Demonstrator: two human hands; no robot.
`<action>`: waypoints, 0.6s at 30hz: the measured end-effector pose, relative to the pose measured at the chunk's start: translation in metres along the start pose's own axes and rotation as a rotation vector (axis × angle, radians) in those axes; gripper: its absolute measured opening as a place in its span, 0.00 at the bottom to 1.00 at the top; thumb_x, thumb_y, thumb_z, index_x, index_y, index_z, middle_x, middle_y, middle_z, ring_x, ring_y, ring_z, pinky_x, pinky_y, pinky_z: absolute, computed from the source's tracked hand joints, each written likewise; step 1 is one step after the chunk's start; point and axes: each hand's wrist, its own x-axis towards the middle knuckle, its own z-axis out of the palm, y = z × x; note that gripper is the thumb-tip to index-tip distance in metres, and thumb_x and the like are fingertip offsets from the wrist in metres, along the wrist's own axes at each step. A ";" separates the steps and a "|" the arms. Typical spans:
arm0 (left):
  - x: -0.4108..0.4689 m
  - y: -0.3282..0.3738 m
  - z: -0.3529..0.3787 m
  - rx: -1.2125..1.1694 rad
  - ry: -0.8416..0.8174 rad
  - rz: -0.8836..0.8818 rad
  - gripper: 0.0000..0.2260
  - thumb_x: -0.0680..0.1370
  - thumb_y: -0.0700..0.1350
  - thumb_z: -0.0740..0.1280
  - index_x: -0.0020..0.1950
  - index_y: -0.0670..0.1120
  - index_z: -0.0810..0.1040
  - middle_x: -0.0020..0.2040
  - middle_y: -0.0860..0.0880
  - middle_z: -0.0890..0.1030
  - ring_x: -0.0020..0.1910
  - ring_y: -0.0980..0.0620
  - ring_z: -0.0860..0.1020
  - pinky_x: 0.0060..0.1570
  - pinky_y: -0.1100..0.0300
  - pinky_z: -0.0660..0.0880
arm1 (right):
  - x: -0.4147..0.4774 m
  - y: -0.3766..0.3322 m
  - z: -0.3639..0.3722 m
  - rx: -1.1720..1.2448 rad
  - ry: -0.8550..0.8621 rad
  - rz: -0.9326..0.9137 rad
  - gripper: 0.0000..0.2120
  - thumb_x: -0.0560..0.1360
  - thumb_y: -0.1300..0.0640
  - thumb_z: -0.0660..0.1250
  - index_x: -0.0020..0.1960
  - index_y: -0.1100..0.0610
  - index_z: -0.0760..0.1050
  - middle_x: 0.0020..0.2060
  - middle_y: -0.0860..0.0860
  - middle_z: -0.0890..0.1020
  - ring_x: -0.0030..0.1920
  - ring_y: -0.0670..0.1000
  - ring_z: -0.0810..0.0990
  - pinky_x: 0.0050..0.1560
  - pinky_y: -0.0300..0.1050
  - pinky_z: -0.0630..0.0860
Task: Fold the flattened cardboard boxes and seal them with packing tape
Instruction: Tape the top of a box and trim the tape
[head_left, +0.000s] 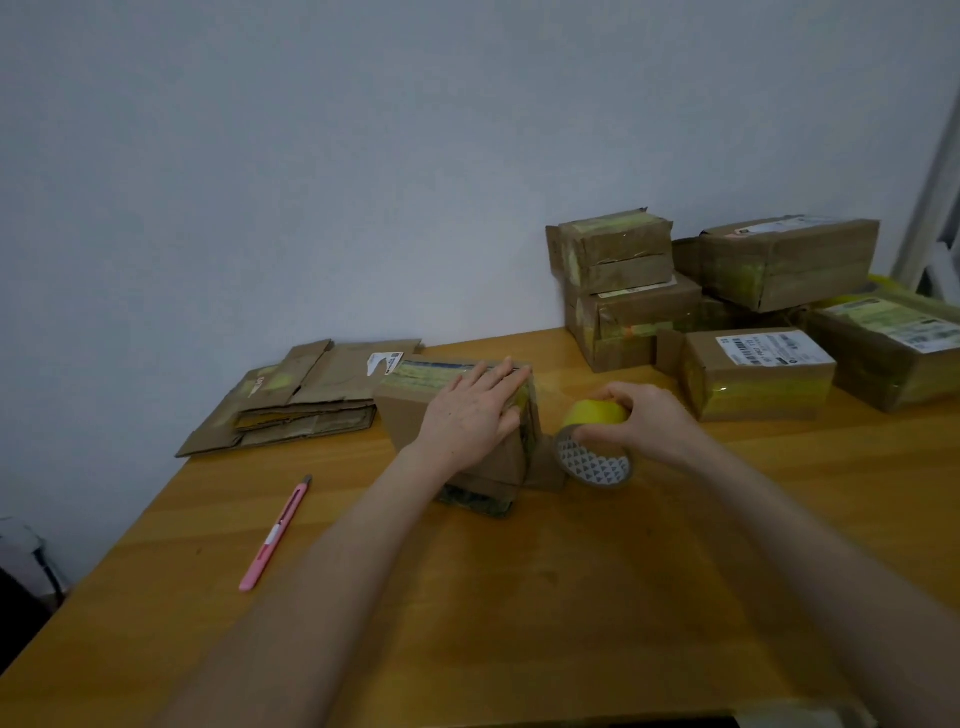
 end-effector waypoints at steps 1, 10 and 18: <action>-0.004 0.002 -0.001 -0.008 0.024 -0.005 0.24 0.83 0.53 0.53 0.78 0.54 0.51 0.78 0.51 0.54 0.77 0.48 0.53 0.75 0.49 0.52 | 0.001 -0.001 0.002 -0.031 0.009 0.021 0.32 0.64 0.36 0.72 0.63 0.50 0.73 0.56 0.49 0.77 0.54 0.50 0.76 0.51 0.50 0.79; -0.092 -0.031 0.001 -0.106 0.374 -0.334 0.20 0.79 0.47 0.62 0.71 0.49 0.68 0.67 0.50 0.71 0.63 0.53 0.72 0.54 0.63 0.71 | 0.005 -0.018 0.005 -0.111 -0.013 0.049 0.35 0.64 0.34 0.72 0.66 0.49 0.73 0.63 0.54 0.76 0.61 0.56 0.74 0.56 0.56 0.77; -0.167 -0.116 0.033 -0.040 -0.151 -0.998 0.18 0.80 0.55 0.58 0.65 0.45 0.69 0.59 0.45 0.74 0.56 0.47 0.75 0.51 0.55 0.76 | -0.001 -0.019 0.003 -0.076 -0.017 0.062 0.34 0.65 0.37 0.72 0.67 0.50 0.71 0.64 0.55 0.75 0.61 0.57 0.74 0.57 0.55 0.76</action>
